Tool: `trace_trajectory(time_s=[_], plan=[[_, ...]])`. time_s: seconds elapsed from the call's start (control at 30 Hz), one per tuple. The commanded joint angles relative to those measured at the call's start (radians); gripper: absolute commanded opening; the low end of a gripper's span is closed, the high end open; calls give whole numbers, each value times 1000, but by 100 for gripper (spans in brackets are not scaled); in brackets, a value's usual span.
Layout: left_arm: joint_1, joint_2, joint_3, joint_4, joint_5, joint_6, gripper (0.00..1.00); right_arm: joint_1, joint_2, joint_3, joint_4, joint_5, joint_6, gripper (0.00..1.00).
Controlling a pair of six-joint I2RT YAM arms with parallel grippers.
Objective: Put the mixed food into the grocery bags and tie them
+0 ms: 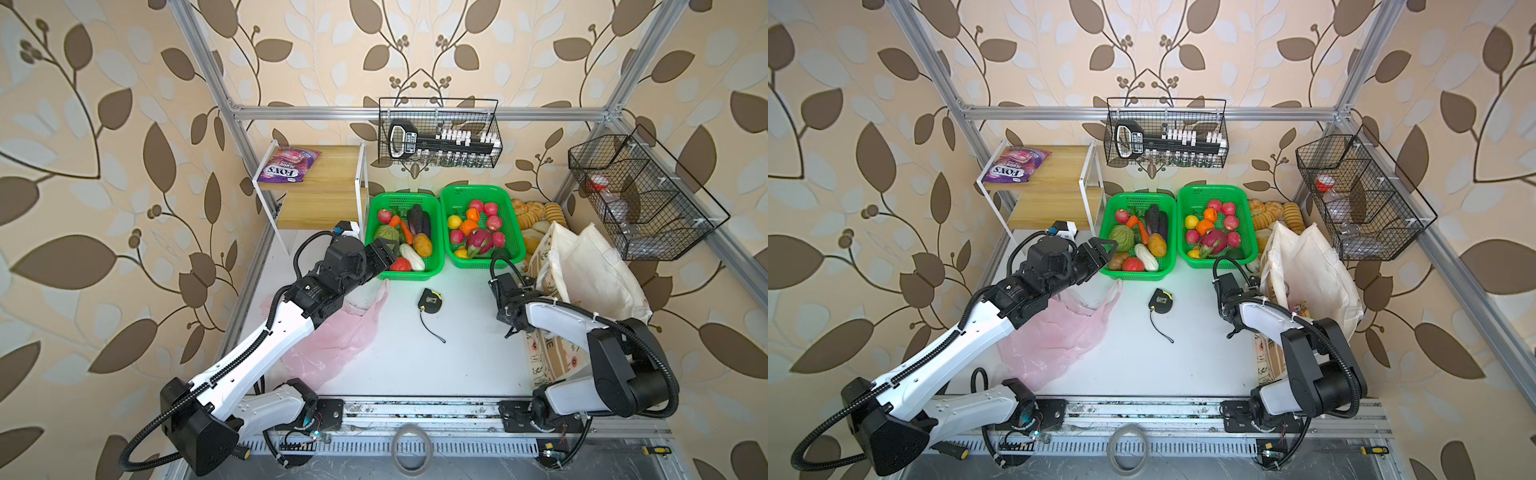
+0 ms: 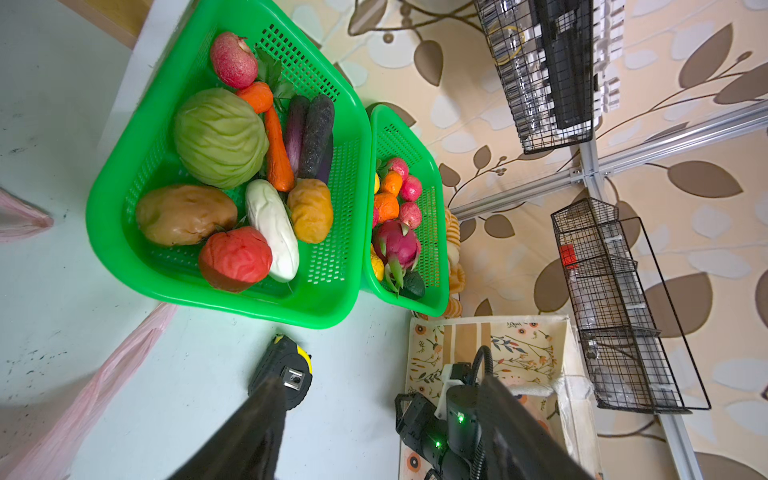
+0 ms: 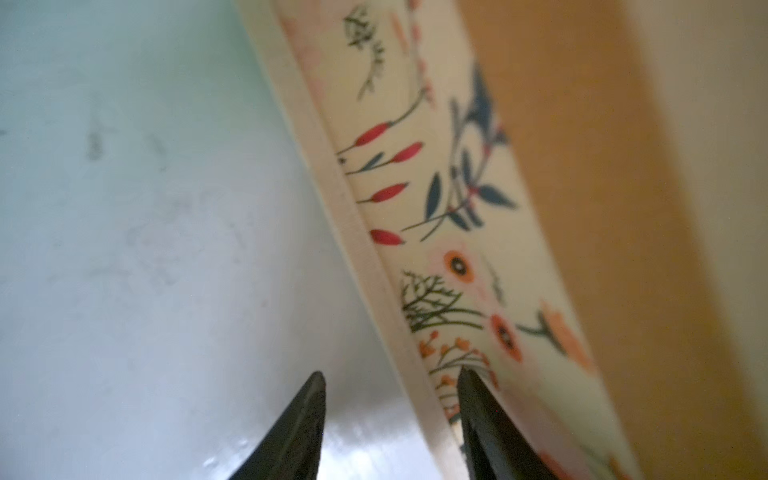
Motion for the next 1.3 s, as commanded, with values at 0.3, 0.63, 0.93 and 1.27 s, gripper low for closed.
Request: trace_trajectory(time_s=[0.3, 0.63, 0.93, 1.27], plan=[[16, -50, 6, -32, -58, 105, 79, 256, -290, -19, 103, -205, -80, 70], [82, -44, 16, -131, -89, 209, 81, 325, -509, 1, 222, -512, -184, 73], [333, 40, -173, -212, 161, 179, 78, 389, -413, 128, 267, -652, -174, 69], [354, 107, -162, -495, -104, 76, 71, 495, -195, 248, 271, -664, -137, 67]])
